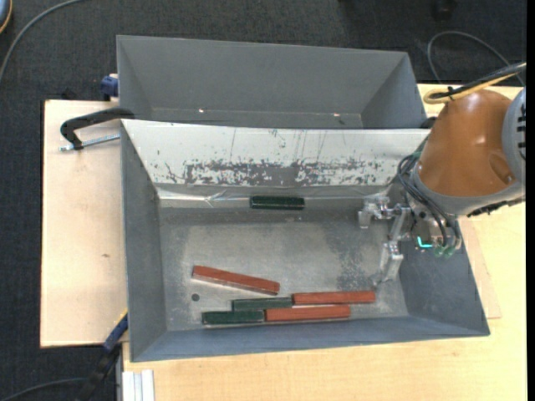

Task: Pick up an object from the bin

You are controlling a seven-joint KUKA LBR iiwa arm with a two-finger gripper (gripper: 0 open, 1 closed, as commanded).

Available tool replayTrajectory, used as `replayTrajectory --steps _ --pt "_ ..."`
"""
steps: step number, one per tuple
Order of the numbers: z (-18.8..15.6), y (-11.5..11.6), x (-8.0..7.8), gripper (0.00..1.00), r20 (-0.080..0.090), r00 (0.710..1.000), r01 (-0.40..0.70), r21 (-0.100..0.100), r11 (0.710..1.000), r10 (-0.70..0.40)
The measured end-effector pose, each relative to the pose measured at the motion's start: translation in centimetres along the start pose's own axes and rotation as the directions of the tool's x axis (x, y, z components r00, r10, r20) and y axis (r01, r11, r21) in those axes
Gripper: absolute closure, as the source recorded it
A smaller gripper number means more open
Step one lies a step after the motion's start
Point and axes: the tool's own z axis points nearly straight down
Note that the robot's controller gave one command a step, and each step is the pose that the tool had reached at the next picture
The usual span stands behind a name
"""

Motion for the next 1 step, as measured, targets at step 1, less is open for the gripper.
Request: replayTrajectory --steps 1 --pt "-1.88 -0.05 3.49 0.0 0.005 0.997 0.079 0.001 0.997 -0.079"
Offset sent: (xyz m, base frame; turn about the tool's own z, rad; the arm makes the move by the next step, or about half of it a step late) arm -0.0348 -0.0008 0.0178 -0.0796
